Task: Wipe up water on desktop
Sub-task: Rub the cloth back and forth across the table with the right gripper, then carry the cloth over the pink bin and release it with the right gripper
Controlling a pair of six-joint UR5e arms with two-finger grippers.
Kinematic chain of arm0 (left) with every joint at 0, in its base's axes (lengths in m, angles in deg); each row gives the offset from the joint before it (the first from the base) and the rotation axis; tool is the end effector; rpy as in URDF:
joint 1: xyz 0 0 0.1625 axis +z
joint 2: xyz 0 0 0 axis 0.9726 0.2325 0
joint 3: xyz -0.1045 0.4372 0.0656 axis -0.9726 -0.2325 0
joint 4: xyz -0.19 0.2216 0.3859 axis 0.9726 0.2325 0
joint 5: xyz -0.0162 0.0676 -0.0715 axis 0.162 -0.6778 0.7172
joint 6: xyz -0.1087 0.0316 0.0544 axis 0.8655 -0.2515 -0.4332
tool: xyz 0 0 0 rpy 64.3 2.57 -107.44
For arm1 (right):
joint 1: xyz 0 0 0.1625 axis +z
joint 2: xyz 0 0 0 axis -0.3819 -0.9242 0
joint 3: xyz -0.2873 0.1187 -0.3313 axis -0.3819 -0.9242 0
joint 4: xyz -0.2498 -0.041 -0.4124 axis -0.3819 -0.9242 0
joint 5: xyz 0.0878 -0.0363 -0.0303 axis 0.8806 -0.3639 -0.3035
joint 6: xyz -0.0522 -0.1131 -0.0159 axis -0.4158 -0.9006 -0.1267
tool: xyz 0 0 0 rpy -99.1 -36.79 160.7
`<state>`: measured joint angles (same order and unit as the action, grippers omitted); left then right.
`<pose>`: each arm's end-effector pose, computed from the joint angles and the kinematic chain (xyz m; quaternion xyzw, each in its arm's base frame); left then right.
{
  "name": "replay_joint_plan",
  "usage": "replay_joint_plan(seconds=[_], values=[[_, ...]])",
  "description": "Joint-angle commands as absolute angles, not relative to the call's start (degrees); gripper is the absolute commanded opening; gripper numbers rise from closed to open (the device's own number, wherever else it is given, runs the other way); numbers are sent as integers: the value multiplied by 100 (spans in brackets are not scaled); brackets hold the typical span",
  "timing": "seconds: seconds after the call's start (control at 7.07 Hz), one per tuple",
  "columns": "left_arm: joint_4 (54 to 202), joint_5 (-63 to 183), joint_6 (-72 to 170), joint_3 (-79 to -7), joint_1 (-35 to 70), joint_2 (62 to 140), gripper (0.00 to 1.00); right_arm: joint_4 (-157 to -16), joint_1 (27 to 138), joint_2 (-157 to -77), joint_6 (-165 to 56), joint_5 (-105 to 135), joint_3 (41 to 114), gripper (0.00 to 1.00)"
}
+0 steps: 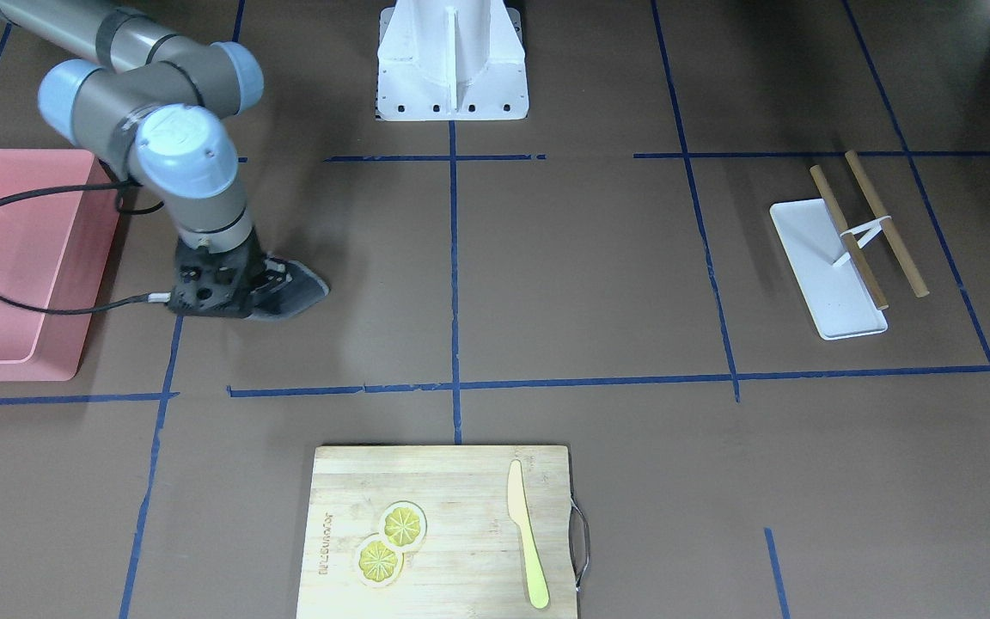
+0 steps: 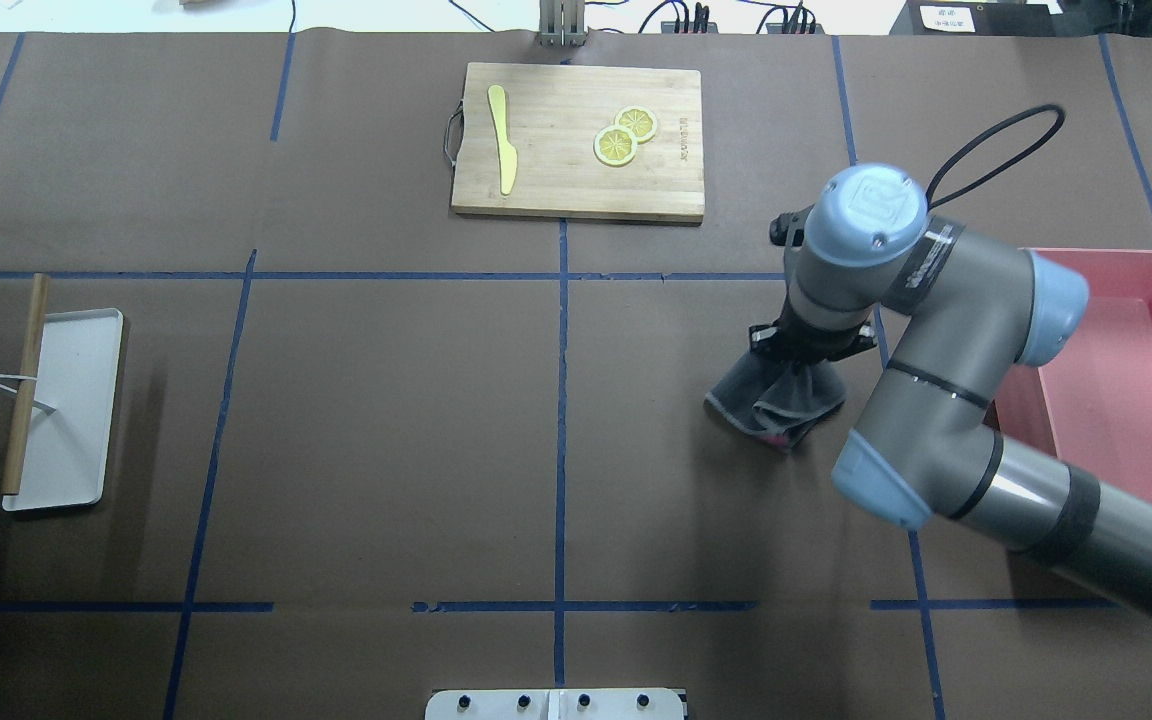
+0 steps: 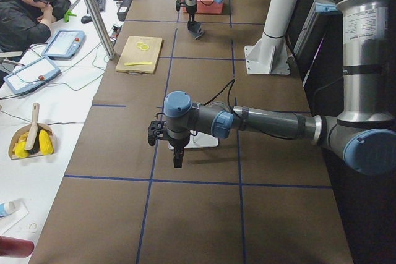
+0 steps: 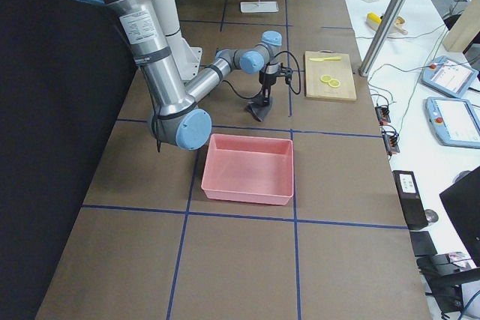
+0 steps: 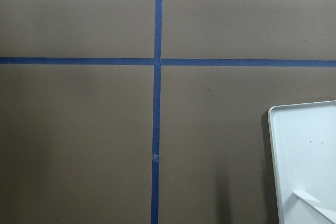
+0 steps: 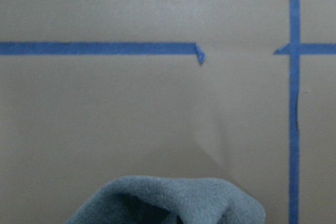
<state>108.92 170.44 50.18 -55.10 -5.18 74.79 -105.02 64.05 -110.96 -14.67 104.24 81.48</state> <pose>0.0269 -0.5278 0.6338 0.0291 0.3703 -0.0201 0.9282 -0.4893 -0.5501 0.3747 -0.0008 -0.2995 0.0177 0.9539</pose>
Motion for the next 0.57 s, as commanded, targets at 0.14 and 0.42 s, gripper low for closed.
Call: replay_joint_plan(seconds=[0.14, 0.42], values=[[10900, 17045, 5042, -5508, -518, 7431, 100, -10482, 7374, -11019, -1891, 11201, 8035, 0], [10900, 17053, 5042, -5517, -518, 7422, 100, -11196, 7711, -11124, -1891, 11663, 9040, 0]])
